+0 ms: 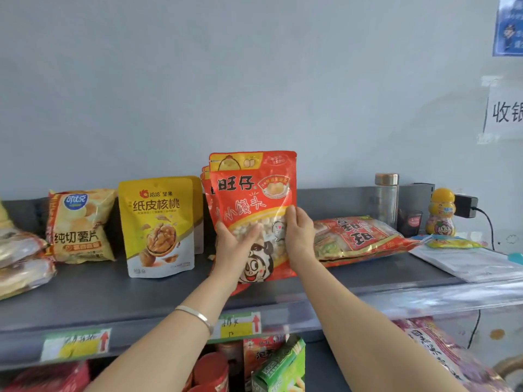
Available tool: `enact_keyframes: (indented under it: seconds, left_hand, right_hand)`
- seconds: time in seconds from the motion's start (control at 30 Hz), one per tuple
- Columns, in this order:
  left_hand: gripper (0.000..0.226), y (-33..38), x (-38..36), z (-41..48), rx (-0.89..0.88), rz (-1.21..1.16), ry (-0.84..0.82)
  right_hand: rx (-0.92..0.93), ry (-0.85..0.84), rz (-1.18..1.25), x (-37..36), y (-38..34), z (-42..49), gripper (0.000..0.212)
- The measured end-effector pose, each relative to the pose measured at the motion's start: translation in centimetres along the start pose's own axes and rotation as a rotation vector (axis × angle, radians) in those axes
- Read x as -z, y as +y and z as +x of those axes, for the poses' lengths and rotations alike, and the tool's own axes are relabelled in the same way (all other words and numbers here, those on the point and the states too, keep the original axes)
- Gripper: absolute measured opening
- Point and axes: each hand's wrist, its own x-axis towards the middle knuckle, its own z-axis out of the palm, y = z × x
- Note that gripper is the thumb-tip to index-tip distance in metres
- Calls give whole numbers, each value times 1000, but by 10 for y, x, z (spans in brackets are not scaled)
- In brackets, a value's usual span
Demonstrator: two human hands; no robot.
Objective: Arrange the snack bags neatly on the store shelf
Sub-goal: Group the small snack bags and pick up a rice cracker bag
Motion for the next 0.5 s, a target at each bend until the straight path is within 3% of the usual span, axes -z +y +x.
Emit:
enact_keyframes:
  seconds: [0.13,0.2,0.3,0.5]
  left_hand:
    - [68,-13,25,-4,47,0,-5]
    - [67,-19,31,1,87,20,30]
    - [74,-23,32,0,66,127,68]
    - [104,-30,27,-3,11,364,-84]
  right_hand:
    - [-130,-77,-249,-17,8,-27,39]
    - [-245,-133,-411,-19,14,-35,45]
    - [-277,-201,-526,-18,17,-34,48]
    - [-244,-154,-388,-12,29,-30,33]
